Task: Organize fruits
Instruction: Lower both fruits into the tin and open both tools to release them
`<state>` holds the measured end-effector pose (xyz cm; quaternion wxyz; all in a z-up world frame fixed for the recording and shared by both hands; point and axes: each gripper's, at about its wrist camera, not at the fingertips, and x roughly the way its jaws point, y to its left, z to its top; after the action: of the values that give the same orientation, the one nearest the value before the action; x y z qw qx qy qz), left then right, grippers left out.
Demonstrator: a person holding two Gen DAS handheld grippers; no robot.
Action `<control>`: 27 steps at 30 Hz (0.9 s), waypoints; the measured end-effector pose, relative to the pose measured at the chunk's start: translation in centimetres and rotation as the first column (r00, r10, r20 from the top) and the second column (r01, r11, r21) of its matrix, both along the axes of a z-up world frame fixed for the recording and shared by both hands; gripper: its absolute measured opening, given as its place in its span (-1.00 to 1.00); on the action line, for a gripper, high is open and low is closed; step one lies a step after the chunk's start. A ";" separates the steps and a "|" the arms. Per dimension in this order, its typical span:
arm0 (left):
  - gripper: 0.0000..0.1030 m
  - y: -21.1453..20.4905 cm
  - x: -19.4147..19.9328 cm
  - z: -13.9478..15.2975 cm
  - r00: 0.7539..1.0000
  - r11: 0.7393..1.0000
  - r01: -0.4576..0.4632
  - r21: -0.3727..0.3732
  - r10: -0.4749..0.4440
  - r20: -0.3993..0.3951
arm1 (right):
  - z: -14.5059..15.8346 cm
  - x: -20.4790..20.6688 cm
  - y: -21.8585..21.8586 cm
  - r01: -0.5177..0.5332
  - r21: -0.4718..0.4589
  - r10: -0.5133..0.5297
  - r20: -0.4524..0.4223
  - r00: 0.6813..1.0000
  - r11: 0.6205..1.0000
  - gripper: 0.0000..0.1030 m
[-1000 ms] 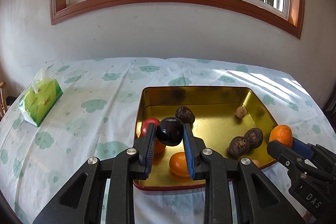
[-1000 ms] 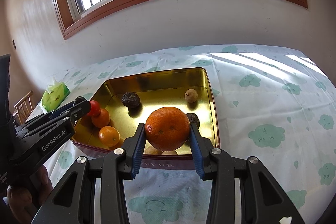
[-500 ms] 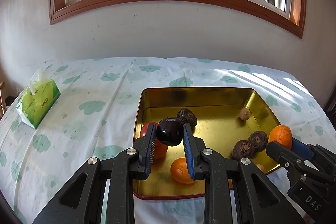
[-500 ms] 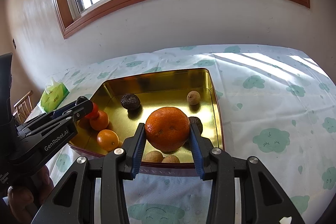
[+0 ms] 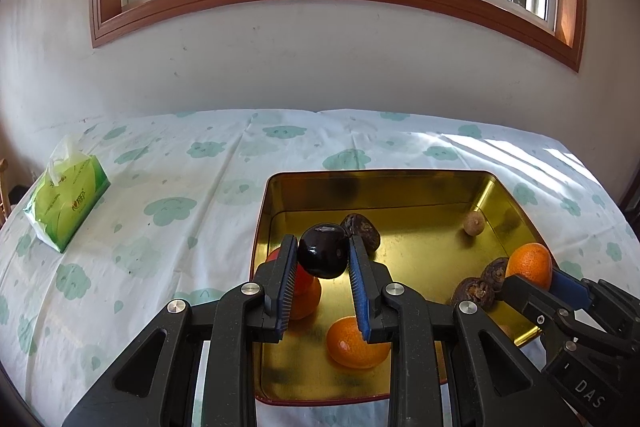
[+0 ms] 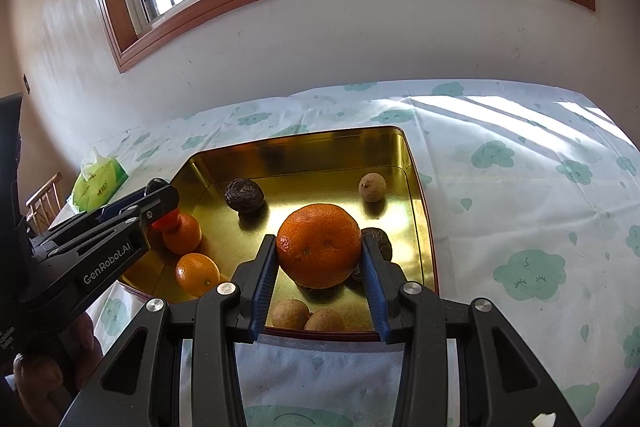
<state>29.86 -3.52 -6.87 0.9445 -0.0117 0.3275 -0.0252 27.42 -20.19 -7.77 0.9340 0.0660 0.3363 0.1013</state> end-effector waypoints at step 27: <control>-0.26 -0.6 1.8 -0.7 1.000 1.000 0.000 0.019 -0.001 0.020 | -1.2 2.0 0.3 -0.020 0.004 0.019 0.010 1.000 1.000 -0.24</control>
<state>31.63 -4.10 -7.57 0.9477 -0.0024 0.3182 -0.0224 29.46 -19.89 -8.96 0.9345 0.0641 0.3318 0.1115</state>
